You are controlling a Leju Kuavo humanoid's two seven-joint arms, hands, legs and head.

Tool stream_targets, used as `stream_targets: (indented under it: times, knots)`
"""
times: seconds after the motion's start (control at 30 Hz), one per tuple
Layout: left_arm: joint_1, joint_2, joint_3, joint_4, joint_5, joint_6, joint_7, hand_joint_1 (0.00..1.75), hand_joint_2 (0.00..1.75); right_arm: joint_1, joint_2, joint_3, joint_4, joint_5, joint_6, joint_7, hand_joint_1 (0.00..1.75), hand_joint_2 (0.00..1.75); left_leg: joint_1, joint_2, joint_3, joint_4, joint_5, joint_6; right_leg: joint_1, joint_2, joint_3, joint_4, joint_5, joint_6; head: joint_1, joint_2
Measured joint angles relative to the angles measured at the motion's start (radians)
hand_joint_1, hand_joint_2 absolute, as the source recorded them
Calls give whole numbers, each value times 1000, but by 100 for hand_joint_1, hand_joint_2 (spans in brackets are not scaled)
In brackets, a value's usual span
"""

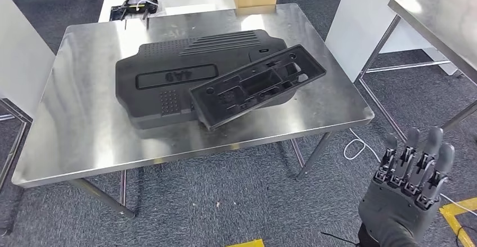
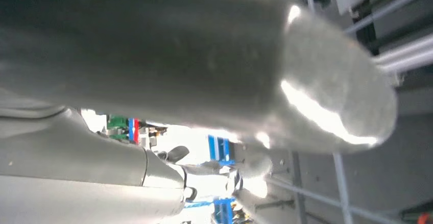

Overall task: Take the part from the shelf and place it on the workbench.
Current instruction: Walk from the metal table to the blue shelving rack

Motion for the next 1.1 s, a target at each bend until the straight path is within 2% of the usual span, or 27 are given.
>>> stream_targets:
  times: [0.03, 0.07, 0.1, 0.13, 0.17, 0.23, 0.27, 0.3, 0.33, 0.37, 0.4, 0.47, 0.5, 0.53, 0.6, 0.63, 0.67, 0.73, 0.77, 0.8, 0.83, 0.87, 0.9, 0.97, 1.0, 1.03, 1.1]
  knots:
    - [-1, -1, 0, 0, 0, 0, -1, 0, 0, 0, 0, -1, 1, 0, 0, 0, 0, 0, 0, -3, 37, -61, 20, 2, -2, 0, -17, 9, 13, 15, 0, 0]
    - [-2, -1, 0, 0, 0, 0, -1, 0, 0, 0, 1, -2, 1, 0, 1, 0, 0, 0, 0, -4, 68, -124, 43, 9, -6, 0, -37, 18, 26, 32, -1, 0]
    - [-2, -1, 0, 1, 0, 0, -2, 0, 0, 0, 1, -4, 2, 0, 1, 0, 0, 0, -4, -5, 84, -175, 58, 22, -10, 1, -57, 31, 28, 45, -2, 0]
    - [-2, 1, 0, 0, -1, 0, -2, 0, 0, 0, 2, -4, 2, -1, 2, 0, 0, 0, -10, -3, 62, -179, 72, 45, -11, 1, -75, 50, 14, 50, 0, 0]
    - [-2, 2, 0, 0, -1, 0, -2, 0, 0, 0, 2, -5, 2, -1, 2, 0, 0, 0, -12, 0, 44, -180, 84, 59, -12, 2, -94, 88, -23, 43, 1, 0]
    - [-3, 4, 0, -1, -1, 0, -3, 0, 0, 0, 2, -5, 3, -4, 2, 0, 0, 0, -19, 3, 12, -180, 109, 74, -7, 3, -133, 213, -116, 26, 6, 0]
    - [-3, 4, 0, -1, -1, 0, -3, 0, 0, 0, 2, -6, 4, -5, 1, 0, 0, 0, -22, 4, -3, -179, 121, 77, -4, 3, -142, 274, -146, 23, 7, 0]
    - [-3, 4, 0, -1, -1, 0, -3, 0, 0, 0, 2, -8, 6, -7, 1, 0, 0, 0, -26, 5, -17, -179, 134, 78, -1, 3, -139, 312, -155, 25, 7, 0]
    - [-3, 3, 0, -1, -1, 0, -2, 0, 0, 0, 2, -9, 8, -9, 0, 0, 0, 0, -29, 6, -31, -178, 147, 79, 3, 4, -119, 319, -146, 30, 7, 0]
    - [-3, 2, 0, 0, -2, 0, -2, 0, 0, 0, 2, -12, 10, -11, -1, 1, 0, 0, -32, 7, -44, -178, 159, 79, 9, 4, -81, 290, -126, 35, 7, 0]
    - [-3, 1, 0, 0, -2, 0, -2, 0, 0, 0, 2, -14, 11, -12, -3, 1, 0, 0, -33, 7, -56, -178, 172, 78, 16, 4, -27, 231, -108, 35, 7, 0]
    - [-3, -3, 0, 0, -3, 1, -2, 0, 0, -1, 4, -19, 13, -14, -9, 4, 0, 0, -35, 6, -73, -178, 194, 73, 31, 2, 86, 75, -108, 19, 6, 0]
    - [-3, -5, 0, 0, -3, 2, -2, 0, 0, -1, 5, -22, 15, -12, -16, 7, 0, 0, -35, 6, -76, -179, 205, 68, 37, 1, 119, 21, -116, 9, 6, 0]
    - [-3, -6, 0, 0, -3, 3, -2, 0, 0, 0, 6, -27, 19, -6, -28, 14, 0, 0, -34, 7, -78, -183, 216, 62, 40, 0, 132, -9, -122, 1, 6, 0]
    - [-1, -6, 3, 0, -2, 5, -2, 0, 0, 4, 11, -42, 39, 22, -68, 49, 0, 0, -30, 7, -81, -190, 231, 49, 38, -1, 123, -21, -104, -9, 6, 0]
    - [0, -6, 5, 0, -2, 6, -2, 0, 0, 7, 15, -54, 58, 44, -93, 74, 0, 0, -28, 6, -85, -181, 215, 43, 34, -2, 115, -25, -90, -16, 6, 0]
    - [1, -6, 8, 0, -1, 8, -2, 0, 0, 10, 19, -69, 88, 72, -116, 102, 0, 0, -27, 4, -91, -158, 179, 38, 29, -3, 106, -29, -76, -22, 4, 0]
    - [2, -6, 14, 0, -1, 9, -3, 0, 0, 15, 30, -106, 173, 140, -150, 156, 0, 0, -22, 2, -110, -54, 69, 29, 24, -4, 82, -30, -51, -30, 2, 0]
    - [3, -6, 16, 0, -2, 9, -3, 0, 0, 14, 35, -130, 228, 181, -160, 180, 0, 0, -18, 2, -116, 7, 34, 23, 24, -5, 69, -29, -40, -28, 1, 0]
    - [3, -6, 18, 0, -3, 9, -3, 0, 0, 9, 41, -158, 296, 225, -168, 199, 0, 0, -13, 2, -116, 58, 24, 18, 24, -7, 56, -28, -27, -25, 1, 0]
    - [3, -6, 20, 0, -6, 9, -3, 0, 0, 0, 45, -189, 371, 272, -175, 213, 0, 0, -8, 2, -106, 81, 41, 14, 22, -8, 43, -24, -17, -20, 1, 0]
    - [2, -6, 22, 0, -10, 9, -3, 0, 0, -13, 49, -226, 461, 323, -184, 217, 0, 0, -1, 2, -78, 72, 72, 9, 20, -10, 29, -18, -8, -14, 1, 0]
    - [2, -7, 23, 0, -15, 9, -3, 0, 0, -31, 52, -266, 560, 375, -194, 218, 0, 0, 7, 2, -37, 31, 94, 1, 17, -11, 14, -7, -1, -8, 1, 0]
    - [-1, -12, 25, 0, -26, 8, -3, 0, 0, -79, 50, -346, 761, 473, -218, 206, 0, 0, 13, -5, 45, -80, 87, -15, 18, -12, -25, 22, 7, 3, -1, 0]
    - [-3, -14, 25, 1, -32, 8, -3, 0, 0, -110, 45, -385, 869, 521, -232, 192, 0, 0, 13, -10, 62, -119, 67, -14, 19, -12, -41, 36, 11, 8, -1, 0]
    - [-4, -16, 25, 1, -37, 7, -4, 0, 0, -145, 36, -423, 994, 563, -244, 178, 0, 0, 9, -14, 65, -136, 55, -5, 21, -12, -54, 42, 18, 13, -2, 0]
    - [-4, -15, 25, 1, -49, 6, -4, 0, 0, -209, 13, -488, 1251, 625, -261, 156, 0, 0, 5, -14, 43, -144, 60, 26, 18, -10, -73, 47, 29, 24, 2, 0]
